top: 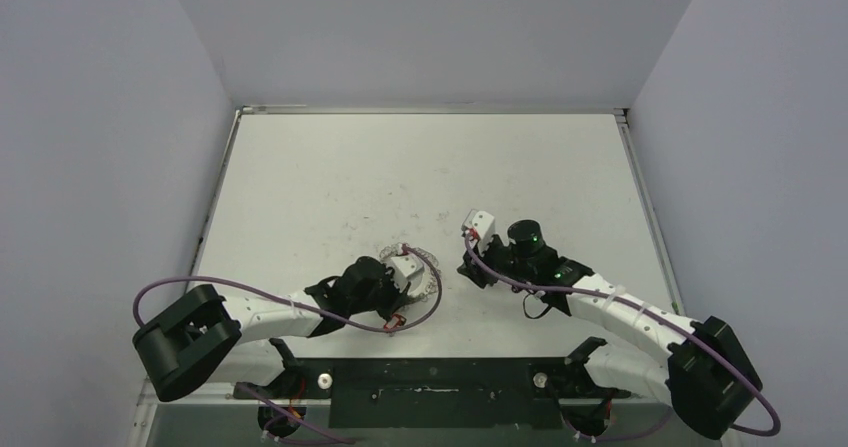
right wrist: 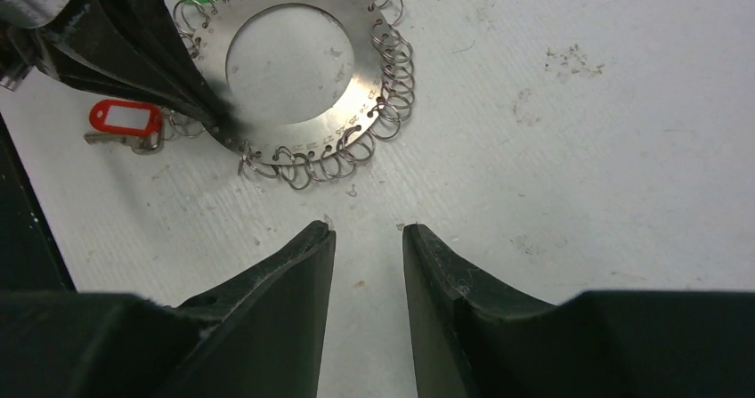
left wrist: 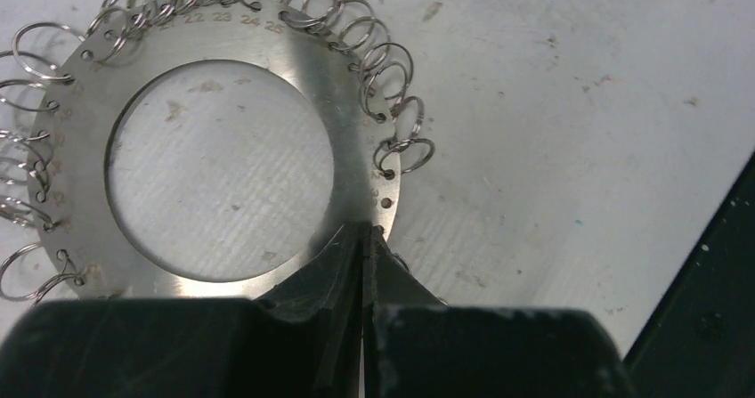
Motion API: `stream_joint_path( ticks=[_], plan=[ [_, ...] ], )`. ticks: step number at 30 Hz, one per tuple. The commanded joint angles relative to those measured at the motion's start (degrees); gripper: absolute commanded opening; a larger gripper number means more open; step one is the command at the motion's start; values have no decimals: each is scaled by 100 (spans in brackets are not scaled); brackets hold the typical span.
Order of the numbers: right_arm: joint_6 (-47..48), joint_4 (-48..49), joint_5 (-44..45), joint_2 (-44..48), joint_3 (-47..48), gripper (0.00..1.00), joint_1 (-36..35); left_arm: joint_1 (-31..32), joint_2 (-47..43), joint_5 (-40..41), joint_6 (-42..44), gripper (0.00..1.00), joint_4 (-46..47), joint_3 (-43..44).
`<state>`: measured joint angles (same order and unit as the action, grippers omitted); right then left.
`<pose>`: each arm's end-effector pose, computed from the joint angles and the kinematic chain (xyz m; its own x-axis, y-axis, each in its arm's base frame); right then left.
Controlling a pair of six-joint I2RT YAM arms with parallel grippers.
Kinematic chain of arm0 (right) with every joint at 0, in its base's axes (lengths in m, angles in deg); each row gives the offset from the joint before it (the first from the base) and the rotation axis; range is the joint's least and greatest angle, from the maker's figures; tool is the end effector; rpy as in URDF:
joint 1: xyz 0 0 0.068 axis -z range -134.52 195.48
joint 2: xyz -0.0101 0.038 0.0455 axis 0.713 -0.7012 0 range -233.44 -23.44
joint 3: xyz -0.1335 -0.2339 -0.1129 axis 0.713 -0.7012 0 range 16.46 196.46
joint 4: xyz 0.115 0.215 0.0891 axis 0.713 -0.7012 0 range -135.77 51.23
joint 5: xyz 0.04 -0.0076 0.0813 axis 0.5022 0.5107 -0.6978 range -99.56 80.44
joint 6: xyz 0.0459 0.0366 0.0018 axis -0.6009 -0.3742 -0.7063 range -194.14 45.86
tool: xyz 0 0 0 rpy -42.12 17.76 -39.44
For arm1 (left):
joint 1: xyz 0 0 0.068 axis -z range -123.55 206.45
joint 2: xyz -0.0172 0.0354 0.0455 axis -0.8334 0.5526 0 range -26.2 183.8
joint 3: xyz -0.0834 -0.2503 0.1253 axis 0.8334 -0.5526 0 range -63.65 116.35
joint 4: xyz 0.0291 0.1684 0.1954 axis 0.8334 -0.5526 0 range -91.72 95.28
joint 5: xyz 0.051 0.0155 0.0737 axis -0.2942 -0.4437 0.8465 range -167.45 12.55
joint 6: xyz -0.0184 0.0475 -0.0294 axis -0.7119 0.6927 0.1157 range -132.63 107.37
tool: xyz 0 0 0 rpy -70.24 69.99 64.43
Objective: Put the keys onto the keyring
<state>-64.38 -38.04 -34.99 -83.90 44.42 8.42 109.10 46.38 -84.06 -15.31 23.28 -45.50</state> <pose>0.1589 0.1428 0.2213 -0.2724 -0.3975 -0.8762 -0.8947 0.4397 0.0787 0.1288 -0.1769 0.1524 -0.3995 0.4468 -0.8005 0.8280 0.5505 -0.1060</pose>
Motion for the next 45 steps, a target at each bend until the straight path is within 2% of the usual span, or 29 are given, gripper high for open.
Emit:
stream_joint_path(
  ticks=[1, 7, 12, 16, 18, 22, 28, 31, 35, 37, 39, 45],
  plan=[
    [-1046, 690, -224, -521, 396, 35, -1, -142, 93, 824, -650, 0, -484, 300],
    [-1494, 1311, -88, -905, 276, 35, -272, -214, -444, 1402, -954, 0, -700, 219],
    [-1713, 1740, -105, -1480, 328, 35, -487, -324, -1022, 1405, -1071, 0, -964, 242],
    [-1988, 2173, -104, -2048, 377, 36, -657, -620, -1409, 1346, -1380, 26, -1291, 315],
    [-2090, 2211, -77, -2337, 442, 36, -742, -849, -1546, 1222, -1541, 34, -1424, 341],
    [-2379, 2351, -176, -2851, 613, 35, -986, -1344, -1729, 797, -1703, 41, -1684, 443],
    [-3213, 3083, -592, -3207, 716, 34, -1644, -1616, -1700, 661, -1781, 49, -2023, 559],
    [-3645, 3532, -690, -3226, 740, 33, -1937, -1770, -1624, 661, -1905, 51, -2108, 607],
    [-3915, 4036, -604, -2907, 634, 34, -1964, -1978, -1484, 395, -2111, 52, -2245, 716],
    [-3645, 3658, -453, -2661, 694, 35, -1913, -2062, -1395, 252, -2163, 52, -2315, 784],
    [-3066, 2876, -332, -2435, 848, 36, -1894, -2096, -1292, 149, -2184, 53, -2365, 842],
    [-347, 285, 20, -1804, 1397, 37, -1886, -2111, -1306, -89, -2038, 53, -2187, 816]
  ],
)
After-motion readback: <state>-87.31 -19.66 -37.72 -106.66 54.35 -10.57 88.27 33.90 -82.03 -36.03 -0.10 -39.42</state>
